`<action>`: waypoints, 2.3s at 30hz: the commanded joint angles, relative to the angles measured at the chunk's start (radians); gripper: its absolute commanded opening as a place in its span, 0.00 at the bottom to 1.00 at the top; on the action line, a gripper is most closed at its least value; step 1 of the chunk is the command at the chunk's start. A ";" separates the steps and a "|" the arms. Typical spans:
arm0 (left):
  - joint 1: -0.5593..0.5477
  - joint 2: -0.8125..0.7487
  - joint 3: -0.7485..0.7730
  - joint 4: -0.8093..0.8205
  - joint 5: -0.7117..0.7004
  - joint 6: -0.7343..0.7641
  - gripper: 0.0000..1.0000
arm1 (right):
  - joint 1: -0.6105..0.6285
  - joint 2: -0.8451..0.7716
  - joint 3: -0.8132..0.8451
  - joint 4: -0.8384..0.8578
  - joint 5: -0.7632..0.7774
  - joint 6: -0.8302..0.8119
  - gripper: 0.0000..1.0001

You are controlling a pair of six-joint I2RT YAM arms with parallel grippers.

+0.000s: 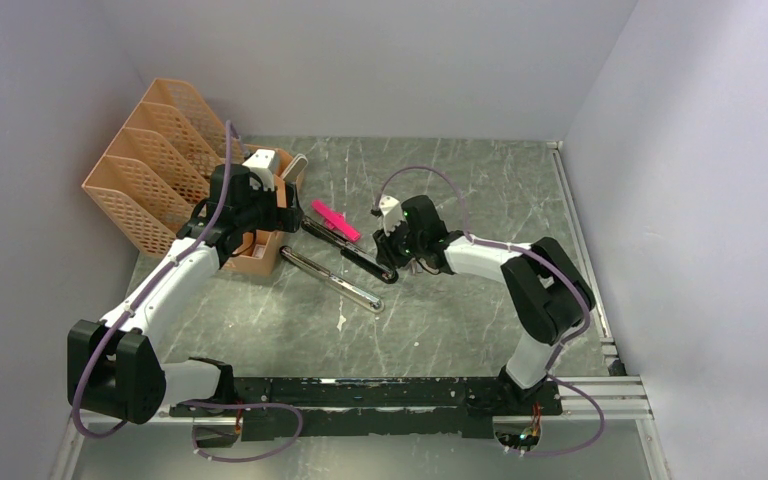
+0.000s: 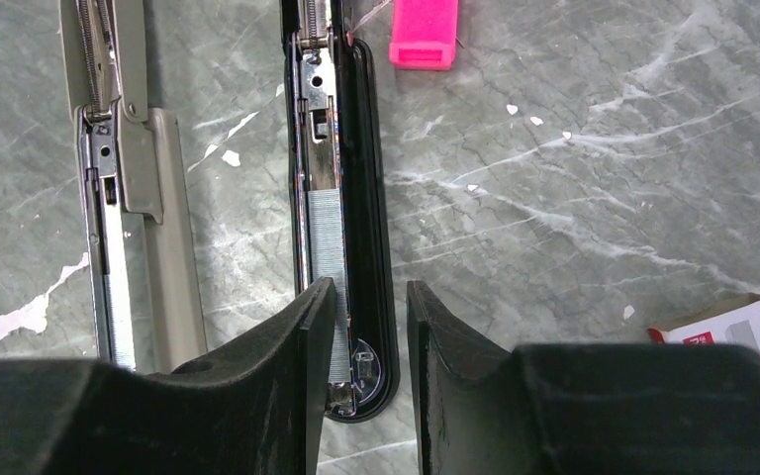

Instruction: Load the staples into the stapler

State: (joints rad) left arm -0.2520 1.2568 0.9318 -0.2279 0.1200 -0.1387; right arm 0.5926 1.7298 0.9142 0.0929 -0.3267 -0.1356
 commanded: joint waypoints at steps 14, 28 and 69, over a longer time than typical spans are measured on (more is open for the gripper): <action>0.010 -0.003 -0.012 0.043 0.021 -0.006 0.95 | -0.001 -0.048 -0.011 0.134 -0.008 0.030 0.35; 0.009 -0.004 -0.014 0.043 0.021 -0.006 0.95 | 0.005 0.064 0.046 0.047 0.002 0.028 0.35; 0.010 -0.011 -0.014 0.046 0.032 -0.010 0.95 | 0.023 -0.037 -0.038 -0.055 0.046 0.010 0.35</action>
State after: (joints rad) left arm -0.2520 1.2568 0.9222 -0.2127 0.1280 -0.1394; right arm 0.6056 1.7157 0.8864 0.1131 -0.3027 -0.1162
